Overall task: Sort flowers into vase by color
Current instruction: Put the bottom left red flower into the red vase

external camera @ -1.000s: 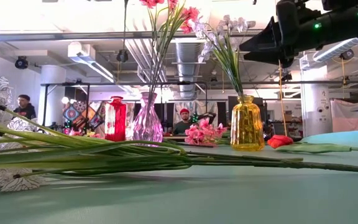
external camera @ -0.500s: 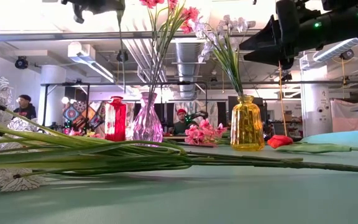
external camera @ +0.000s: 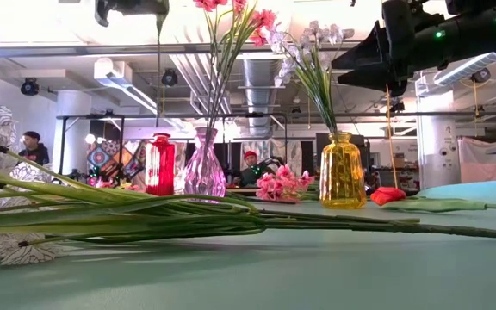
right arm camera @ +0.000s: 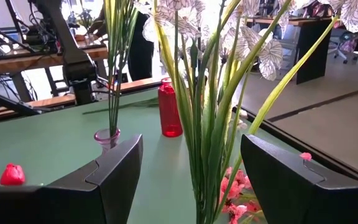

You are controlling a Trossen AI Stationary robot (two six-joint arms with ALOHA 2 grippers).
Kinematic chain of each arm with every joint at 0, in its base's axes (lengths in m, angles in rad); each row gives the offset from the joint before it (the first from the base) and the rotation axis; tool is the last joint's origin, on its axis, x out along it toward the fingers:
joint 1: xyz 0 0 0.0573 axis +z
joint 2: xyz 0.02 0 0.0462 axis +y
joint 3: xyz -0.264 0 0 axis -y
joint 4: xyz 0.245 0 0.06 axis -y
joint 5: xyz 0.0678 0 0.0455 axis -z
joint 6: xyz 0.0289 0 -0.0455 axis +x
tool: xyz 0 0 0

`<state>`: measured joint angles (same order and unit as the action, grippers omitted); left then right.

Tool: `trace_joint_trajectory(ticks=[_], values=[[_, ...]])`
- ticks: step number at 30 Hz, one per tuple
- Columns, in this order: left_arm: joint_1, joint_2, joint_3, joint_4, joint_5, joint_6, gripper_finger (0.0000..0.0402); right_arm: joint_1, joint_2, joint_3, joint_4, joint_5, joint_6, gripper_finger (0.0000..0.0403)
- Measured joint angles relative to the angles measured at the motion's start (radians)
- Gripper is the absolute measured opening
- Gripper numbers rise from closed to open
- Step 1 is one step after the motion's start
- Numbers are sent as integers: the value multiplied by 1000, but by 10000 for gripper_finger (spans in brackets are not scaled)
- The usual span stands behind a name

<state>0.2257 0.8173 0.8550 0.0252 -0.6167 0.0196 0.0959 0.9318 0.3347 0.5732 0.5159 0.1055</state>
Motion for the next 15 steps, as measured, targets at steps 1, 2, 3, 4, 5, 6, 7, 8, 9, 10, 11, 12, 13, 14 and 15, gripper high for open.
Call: trace_joint_trajectory(ticks=[1,2,3,4,5,6,7,8,9,10,11,12,13,14,15], values=[[1,1,0,0,0,-6,0,0,0,0,0,0,0,265],[2,2,-2,3,0,-8,0,0,0,0,0,0,0,265],[2,5,-5,5,0,-13,0,0,0,0,0,0,0,265],[2,10,-5,4,0,-17,0,0,0,0,0,0,0,265],[2,17,-5,5,0,-23,0,0,0,0,0,0,0,265],[2,23,-6,4,0,-29,0,0,0,0,0,0,0,265],[4,30,-6,4,0,-31,0,0,0,0,0,0,0,265],[6,38,-6,4,0,-32,0,0,0,0,0,0,0,265],[7,46,-6,5,0,-33,0,0,0,0,0,0,0,265],[7,55,-6,7,0,-39,0,0,0,0,0,0,0,265],[8,63,-6,11,0,-40,0,0,0,0,0,0,0,265],[8,71,-7,20,0,-40,0,0,0,0,0,0,0,265],[8,77,-7,31,0,-40,0,0,0,0,0,0,-1,265],[8,82,-7,39,0,-40,0,0,0,0,0,0,0,265],[8,85,-7,48,-1,-40,0,0,0,0,0,0,0,265]])
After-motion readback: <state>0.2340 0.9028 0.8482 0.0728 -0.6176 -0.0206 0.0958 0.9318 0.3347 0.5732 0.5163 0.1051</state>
